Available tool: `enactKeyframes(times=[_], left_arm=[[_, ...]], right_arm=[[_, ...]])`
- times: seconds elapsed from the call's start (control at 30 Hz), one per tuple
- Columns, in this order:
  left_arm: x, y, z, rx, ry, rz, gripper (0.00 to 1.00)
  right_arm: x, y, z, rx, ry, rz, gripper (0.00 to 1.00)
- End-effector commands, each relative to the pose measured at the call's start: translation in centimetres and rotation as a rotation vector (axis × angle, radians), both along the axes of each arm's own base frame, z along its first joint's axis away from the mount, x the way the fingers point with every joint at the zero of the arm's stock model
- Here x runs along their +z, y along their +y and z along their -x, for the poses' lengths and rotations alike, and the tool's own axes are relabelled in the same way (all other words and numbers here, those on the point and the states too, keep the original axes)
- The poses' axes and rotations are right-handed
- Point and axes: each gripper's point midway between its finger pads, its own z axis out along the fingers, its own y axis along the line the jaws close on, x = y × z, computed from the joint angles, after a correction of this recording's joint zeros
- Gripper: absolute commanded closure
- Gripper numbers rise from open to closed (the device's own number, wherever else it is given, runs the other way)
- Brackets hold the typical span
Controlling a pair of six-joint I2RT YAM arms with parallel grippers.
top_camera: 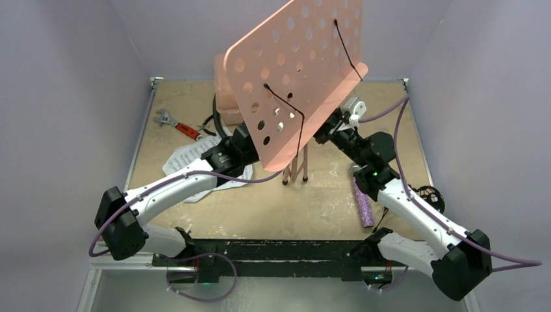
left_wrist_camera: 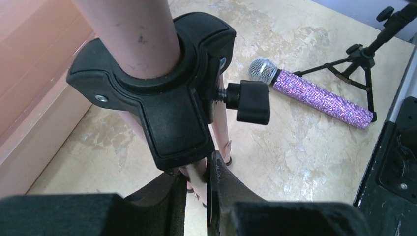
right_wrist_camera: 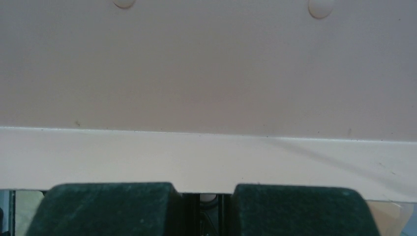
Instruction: Set up the instrument practice props
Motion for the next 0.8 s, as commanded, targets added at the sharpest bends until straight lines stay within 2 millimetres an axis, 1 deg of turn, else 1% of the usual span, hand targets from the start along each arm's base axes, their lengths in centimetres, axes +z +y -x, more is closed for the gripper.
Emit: enactKeyframes(times=[0.0, 0.17, 0.23, 0.4, 0.5, 0.77], left_arm=[[-5.3, 2.6, 0.7, -0.047, 0.007, -0.233, 1.0], [-4.9, 2.0, 1.1, -0.091, -0.018, -0.237, 1.0], [-4.7, 1.8, 1.2, -0.103, -0.029, -0.234, 1.0], [-4.1, 1.1, 1.6, -0.15, -0.062, -0.234, 1.0], [-3.8, 1.0, 1.6, -0.157, -0.074, -0.235, 1.0], [-3.6, 0.6, 1.7, -0.188, -0.098, -0.237, 1.0]], right_arm=[[7.2, -1.8, 4.3, 0.027, -0.275, -0.1, 0.92], [6.6, -1.5, 3.7, 0.024, -0.252, -0.102, 0.71], [6.5, -1.4, 3.4, 0.019, -0.25, -0.1, 0.65], [6.1, -1.0, 2.5, 0.012, -0.238, -0.092, 0.56], [5.6, -0.7, 2.0, 0.009, -0.228, -0.08, 0.53], [3.7, -0.3, 0.4, -0.02, -0.183, -0.052, 0.44]])
